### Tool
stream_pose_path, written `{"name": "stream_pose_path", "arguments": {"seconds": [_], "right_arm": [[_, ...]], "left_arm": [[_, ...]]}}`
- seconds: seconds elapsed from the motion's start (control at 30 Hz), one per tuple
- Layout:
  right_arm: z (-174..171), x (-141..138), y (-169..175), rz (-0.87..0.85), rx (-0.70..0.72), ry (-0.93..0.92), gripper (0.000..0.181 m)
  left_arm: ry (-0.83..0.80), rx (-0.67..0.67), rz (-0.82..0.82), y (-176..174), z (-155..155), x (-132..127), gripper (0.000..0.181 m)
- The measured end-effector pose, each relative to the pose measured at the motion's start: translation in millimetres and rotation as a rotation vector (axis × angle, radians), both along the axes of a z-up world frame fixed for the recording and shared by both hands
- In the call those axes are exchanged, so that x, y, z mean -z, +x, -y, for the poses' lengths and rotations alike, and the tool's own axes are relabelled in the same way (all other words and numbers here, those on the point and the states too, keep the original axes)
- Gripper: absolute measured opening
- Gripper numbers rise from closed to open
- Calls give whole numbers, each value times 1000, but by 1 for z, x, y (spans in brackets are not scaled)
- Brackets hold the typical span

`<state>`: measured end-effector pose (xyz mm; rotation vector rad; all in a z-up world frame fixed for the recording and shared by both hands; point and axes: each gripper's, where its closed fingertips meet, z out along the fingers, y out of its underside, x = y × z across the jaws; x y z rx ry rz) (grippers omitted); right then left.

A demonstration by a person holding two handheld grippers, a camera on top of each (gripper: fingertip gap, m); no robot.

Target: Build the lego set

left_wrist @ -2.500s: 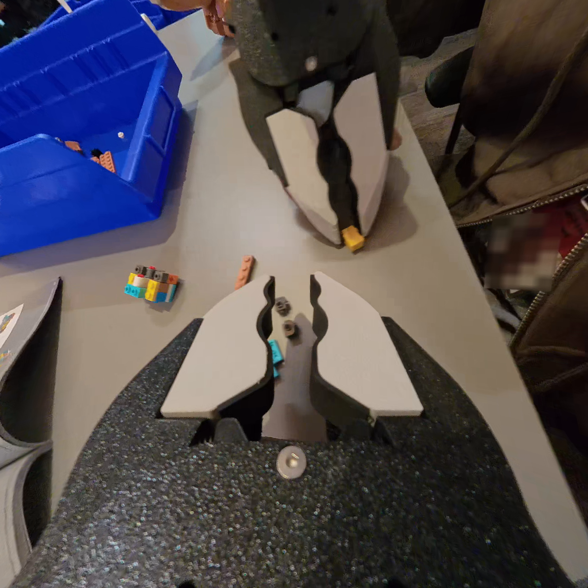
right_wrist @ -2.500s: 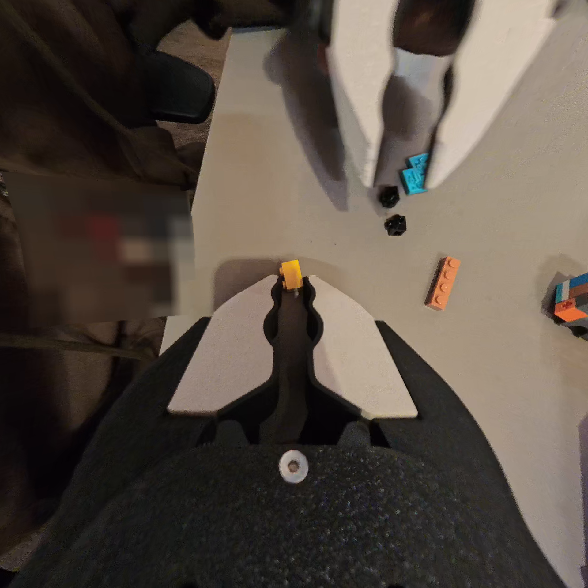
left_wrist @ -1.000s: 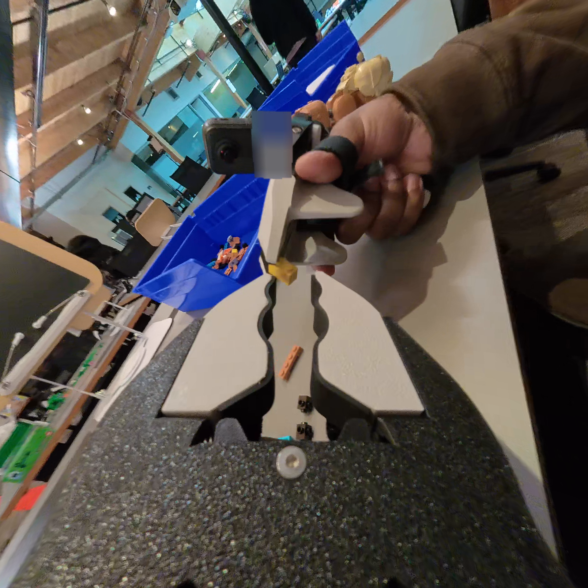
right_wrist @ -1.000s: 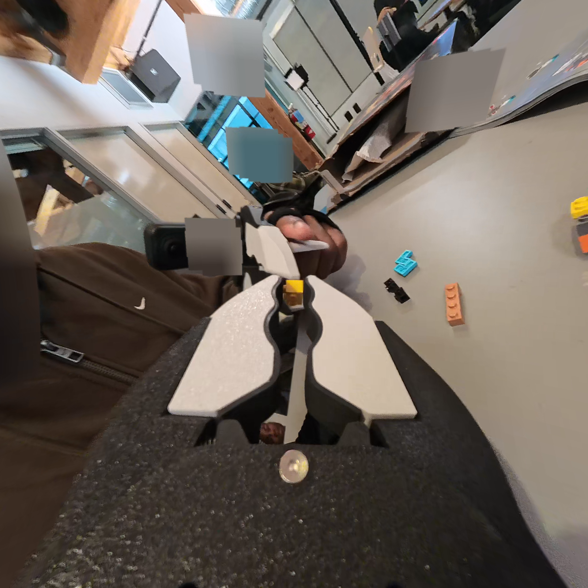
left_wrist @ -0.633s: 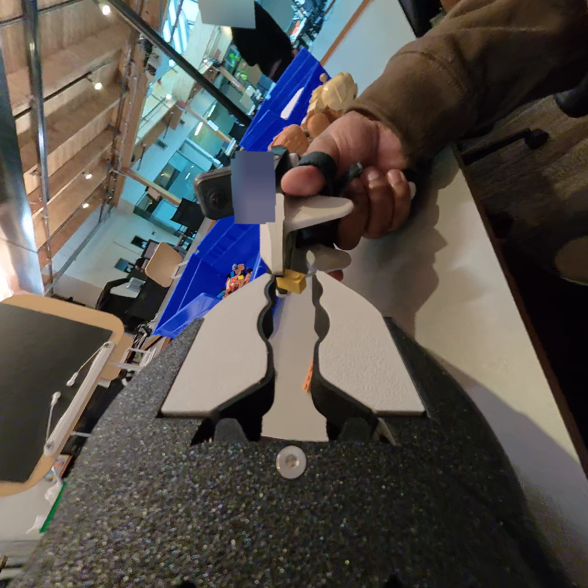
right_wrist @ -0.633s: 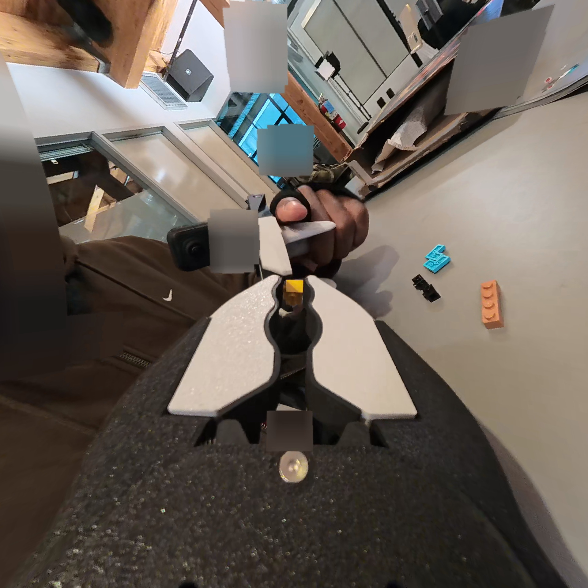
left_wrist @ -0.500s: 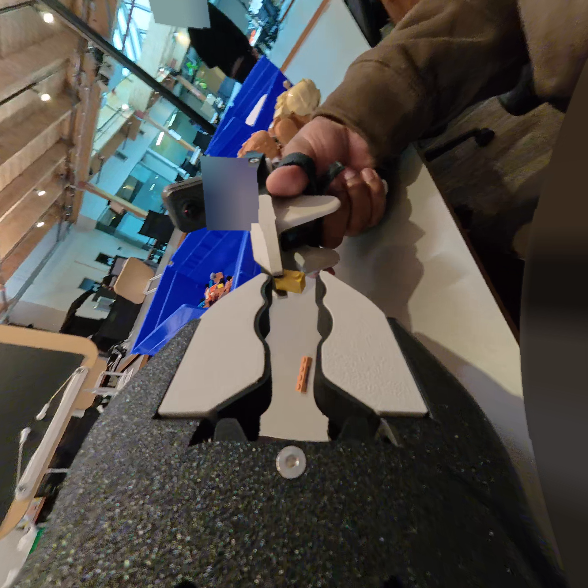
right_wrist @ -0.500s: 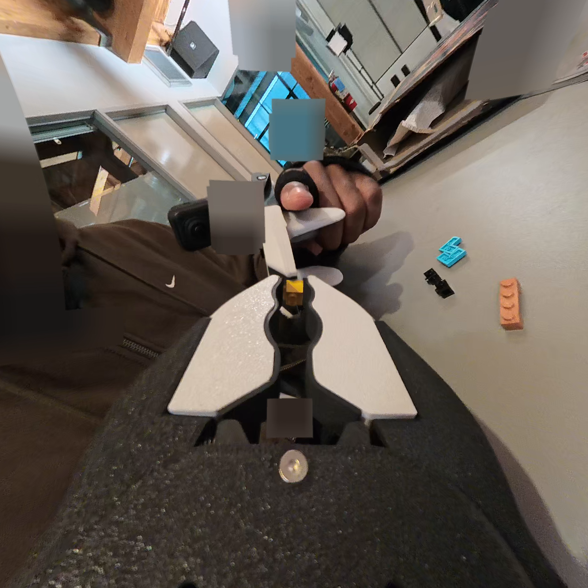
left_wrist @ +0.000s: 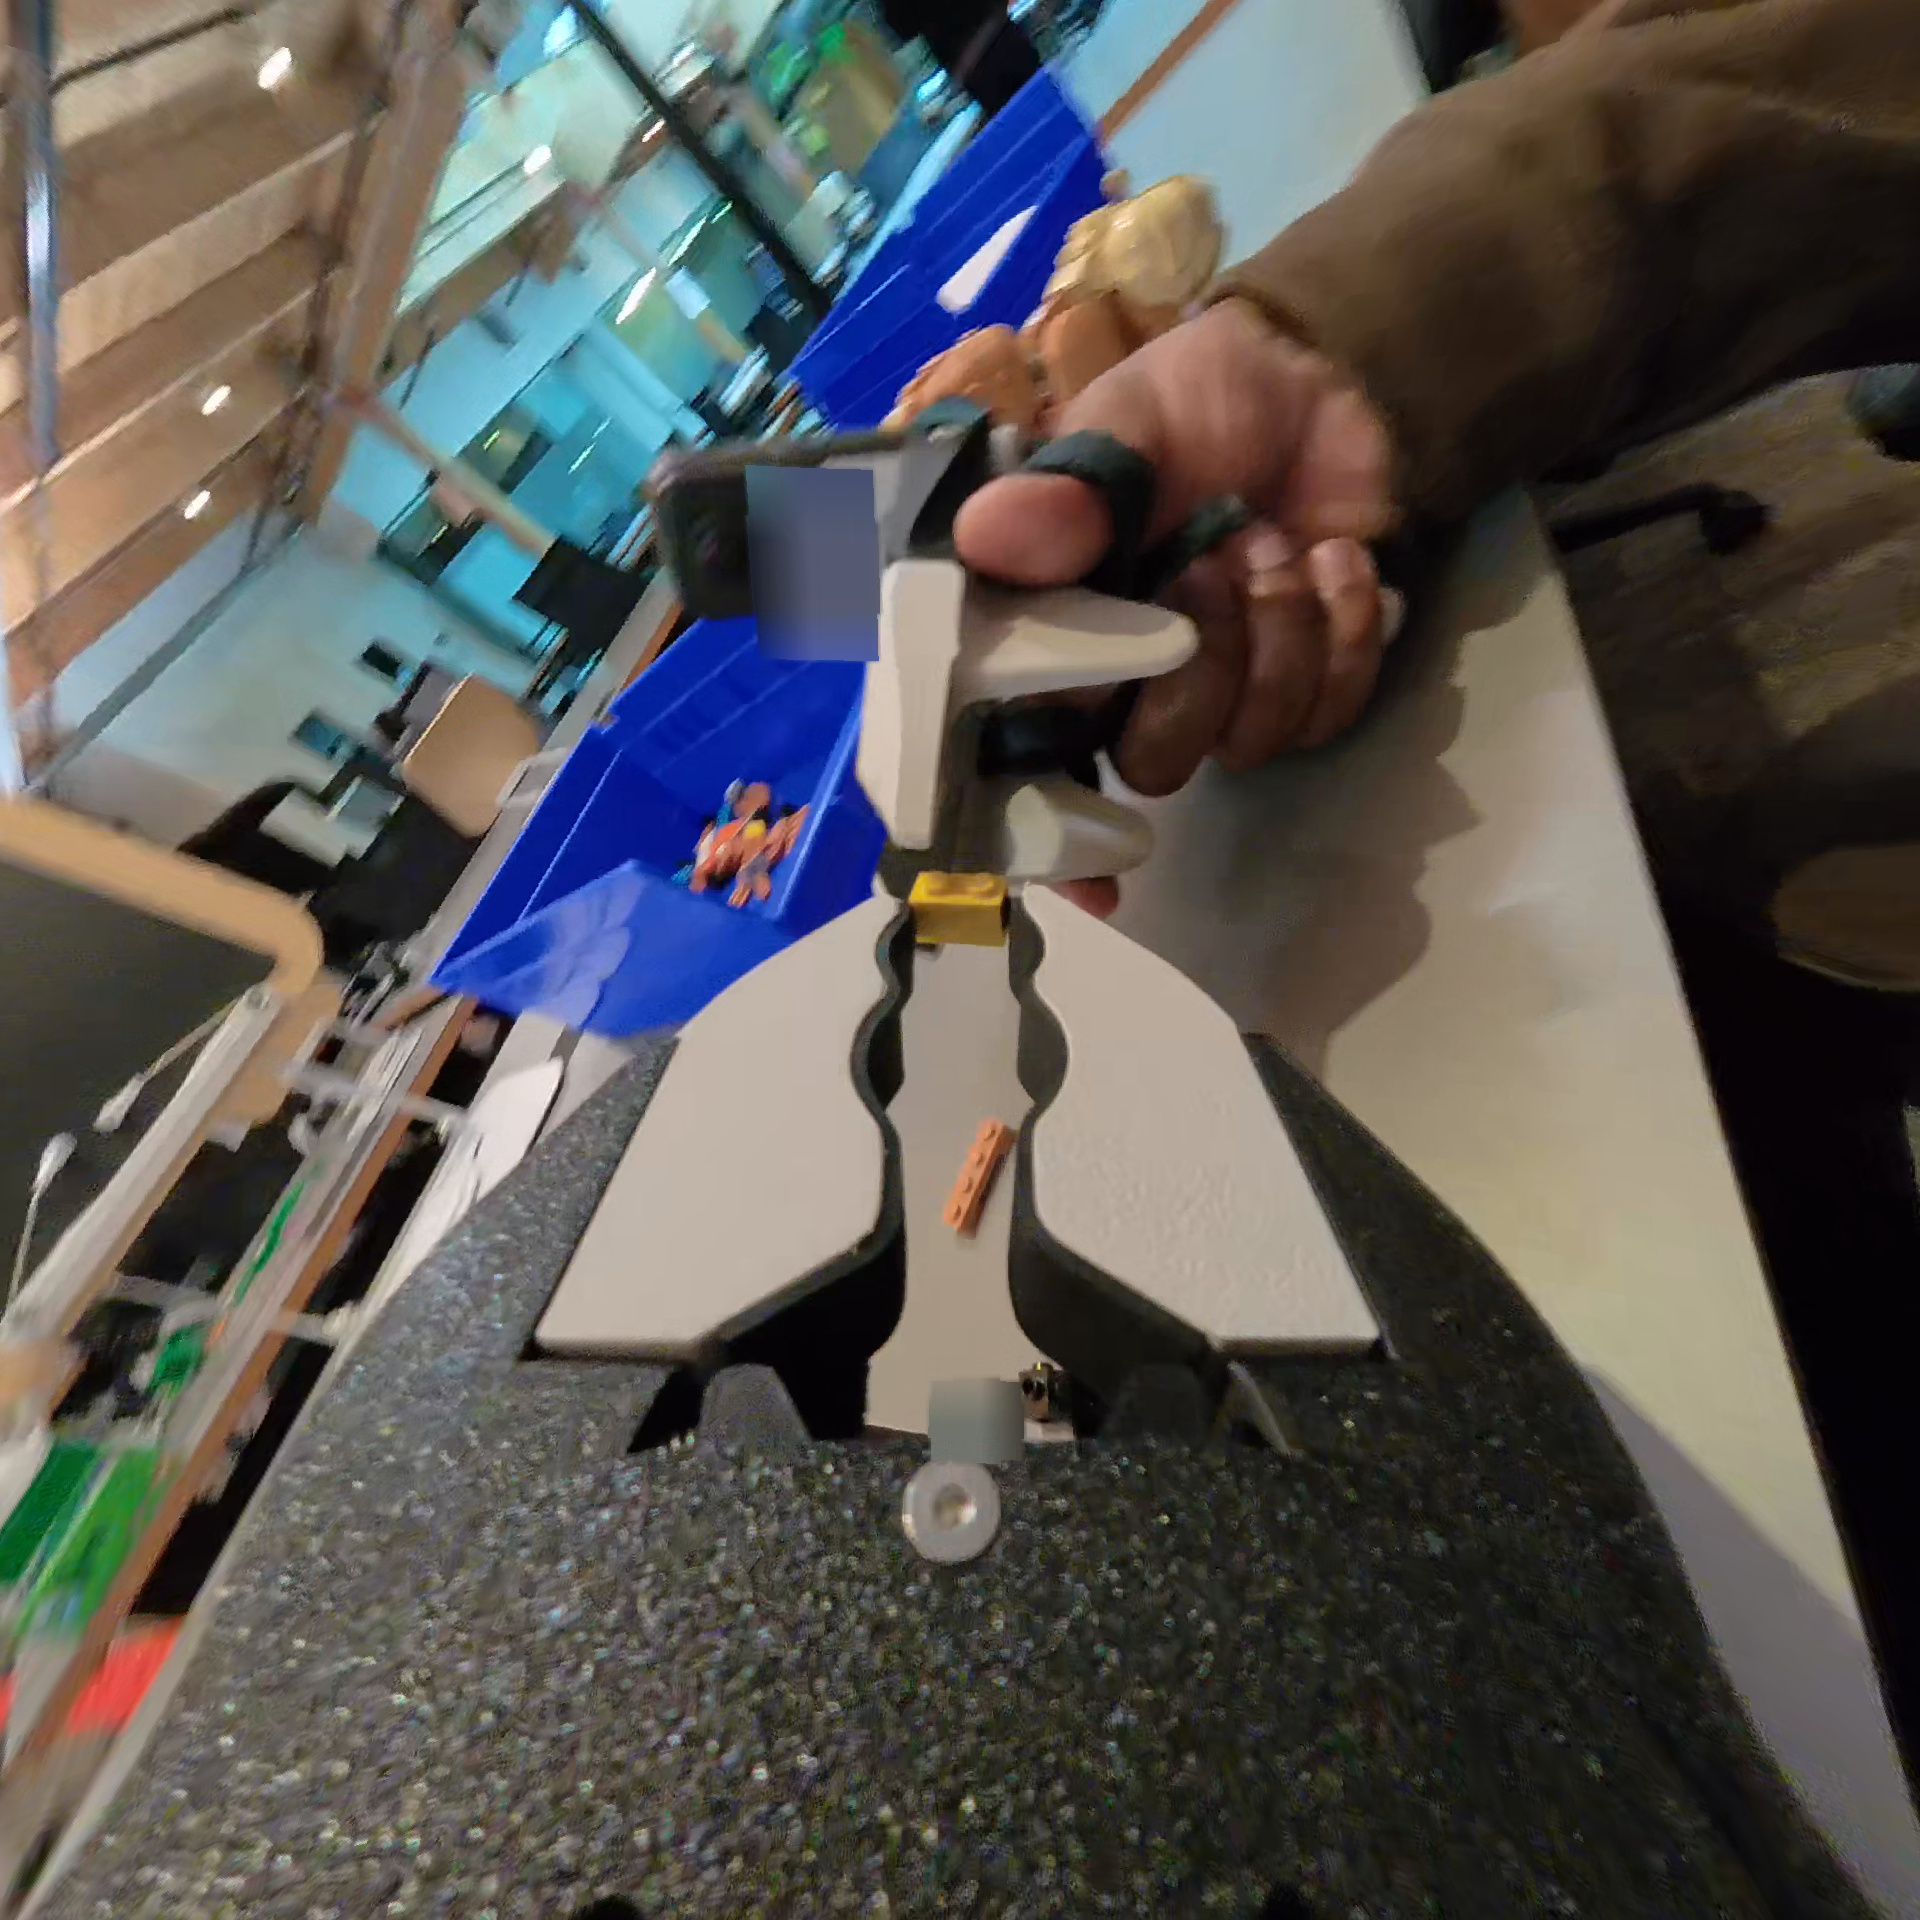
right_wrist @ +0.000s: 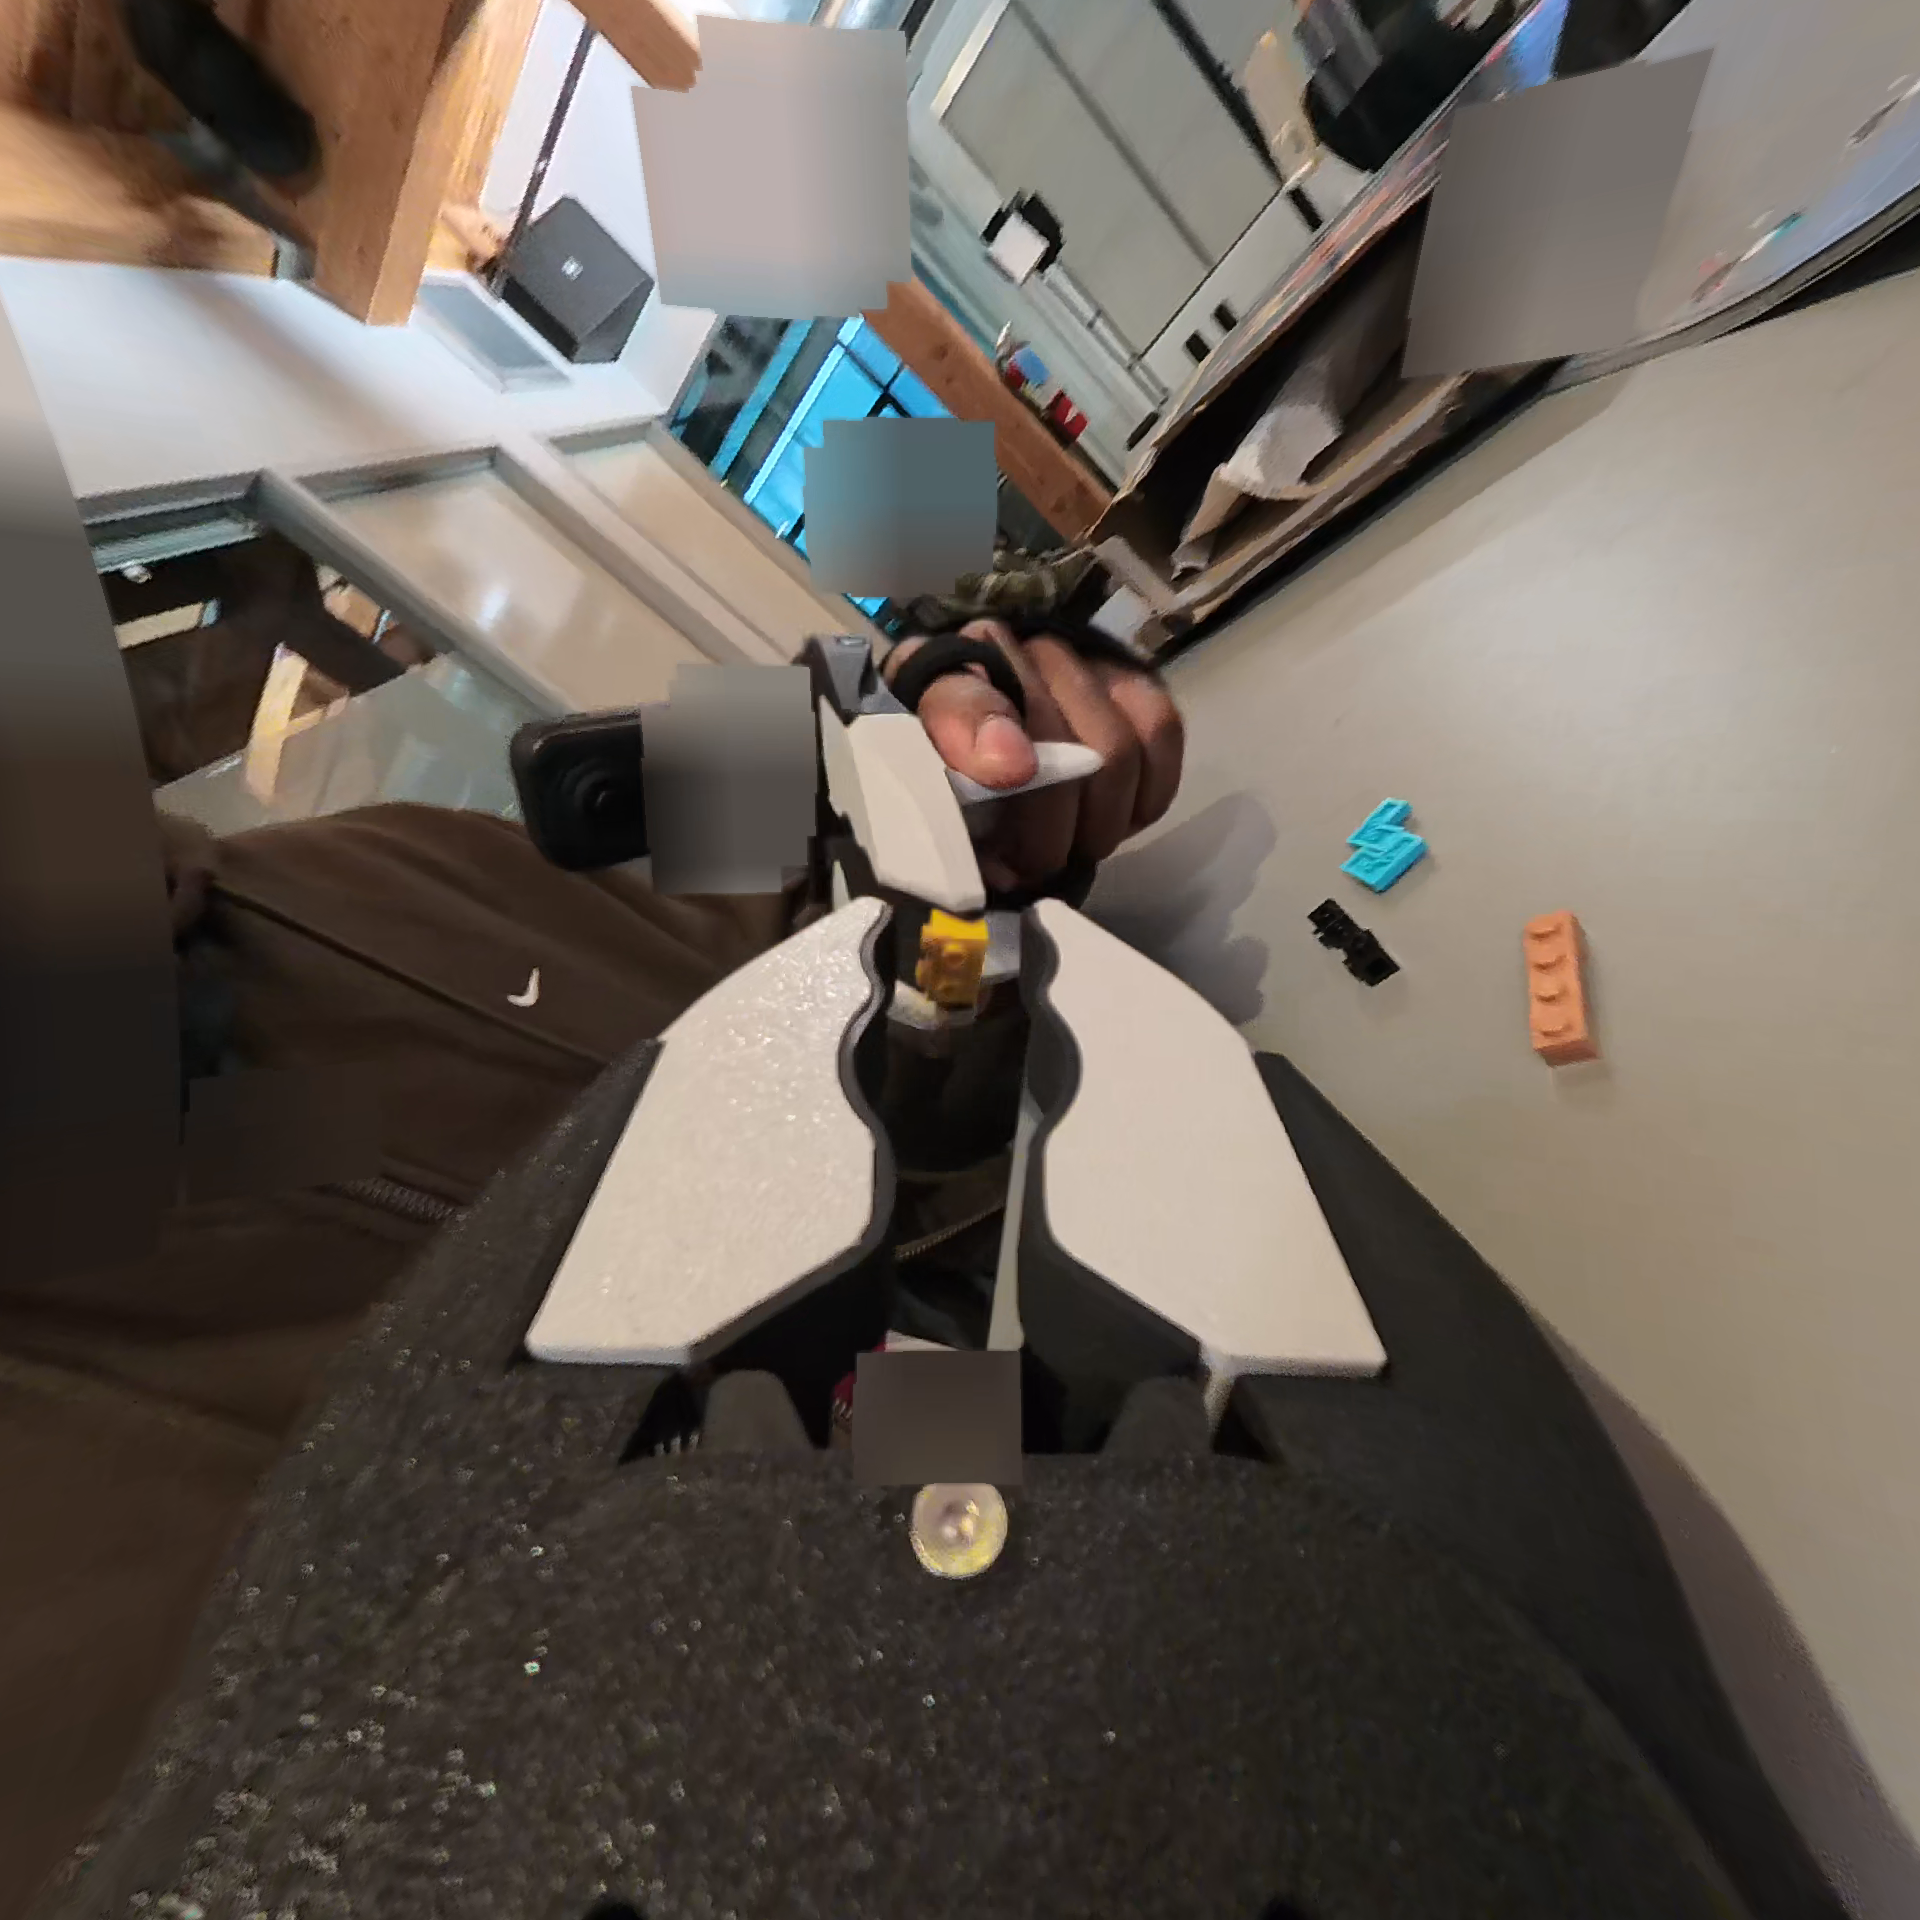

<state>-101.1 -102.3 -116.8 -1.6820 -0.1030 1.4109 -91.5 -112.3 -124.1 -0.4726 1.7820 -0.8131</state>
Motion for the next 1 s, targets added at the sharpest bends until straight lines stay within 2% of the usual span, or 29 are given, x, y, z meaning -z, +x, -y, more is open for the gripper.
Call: {"name": "stream_pose_path", "arguments": {"seconds": [0.1, 0.2, 0.3, 0.43, 0.6, 0.87, 1.0], "right_arm": [[-3, 9, 4, 86, 84, -27, 25], [-6, 22, -1, 224, 129, -62, 28], [-9, 29, -6, 323, 159, -80, 27], [-9, 36, -10, 404, 172, -98, 15], [-10, 39, -6, 458, 168, -88, 13], [-24, 45, 34, 584, 53, -125, 13], [-33, 46, 41, 662, -44, -122, 12]], "left_arm": [[-9, -220, 16, 5, -16, 4, 17], [59, -347, 13, 4, -19, 13, 17], [104, -381, 1, 3, -14, 21, 17], [126, -390, -1, 1, -11, 24, 17], [114, -315, -58, -2, -15, 30, 20], [-75, -82, -452, 4, -69, 41, 27], [-119, 104, -620, 14, -76, 54, 25]]}}
